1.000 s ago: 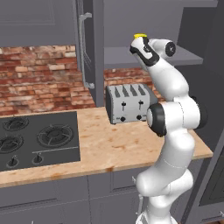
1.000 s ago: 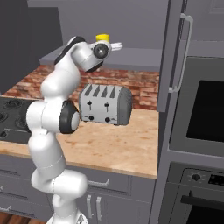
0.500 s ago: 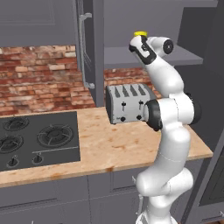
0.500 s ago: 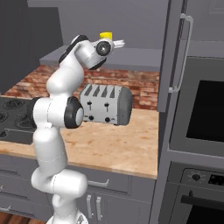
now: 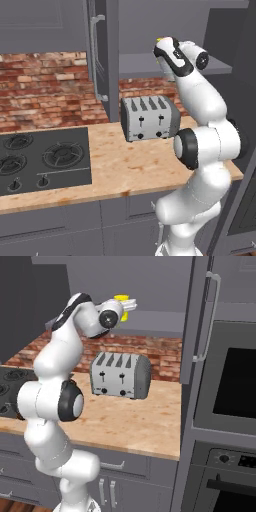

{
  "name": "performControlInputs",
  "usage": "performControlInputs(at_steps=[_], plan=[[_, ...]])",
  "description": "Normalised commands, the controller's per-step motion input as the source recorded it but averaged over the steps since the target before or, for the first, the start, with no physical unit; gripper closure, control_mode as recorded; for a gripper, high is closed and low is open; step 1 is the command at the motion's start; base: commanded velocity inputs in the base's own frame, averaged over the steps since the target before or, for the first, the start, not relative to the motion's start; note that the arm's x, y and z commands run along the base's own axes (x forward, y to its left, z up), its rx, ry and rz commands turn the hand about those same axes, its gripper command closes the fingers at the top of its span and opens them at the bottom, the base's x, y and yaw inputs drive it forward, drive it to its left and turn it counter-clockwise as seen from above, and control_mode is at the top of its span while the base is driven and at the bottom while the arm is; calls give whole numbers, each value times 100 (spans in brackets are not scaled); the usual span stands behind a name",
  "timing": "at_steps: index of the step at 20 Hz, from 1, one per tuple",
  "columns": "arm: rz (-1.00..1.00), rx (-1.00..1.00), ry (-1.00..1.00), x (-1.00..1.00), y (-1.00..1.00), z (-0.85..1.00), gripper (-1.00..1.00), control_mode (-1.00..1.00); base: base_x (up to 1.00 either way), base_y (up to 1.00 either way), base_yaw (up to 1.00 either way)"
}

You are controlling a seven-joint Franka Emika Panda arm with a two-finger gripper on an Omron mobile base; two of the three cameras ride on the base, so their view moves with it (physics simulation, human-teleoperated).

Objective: Move the cup from next to the sink to the open cabinet. Then, move the bowl with the broccoli to the fridge to clear the area for faucet cleaning.

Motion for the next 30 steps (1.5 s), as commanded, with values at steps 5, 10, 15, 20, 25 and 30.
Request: performControlInputs(at_steps=[5, 10, 15, 20, 25, 30], plan=[[-4, 3, -14, -97, -8, 0, -100, -100, 0, 0, 0], [-18, 12, 0, -100, -38, -1, -100, -100, 0, 0, 0], [-16, 2, 5, -100, -24, -56, -100, -100, 0, 0, 0], [-11, -11, 13, -100, 0, -100, -100, -100, 0, 0, 0], [-10, -17, 8, -100, 0, -100, -100, -100, 0, 0, 0], [-19, 4, 1, -100, -11, -70, -100, -100, 0, 0, 0]])
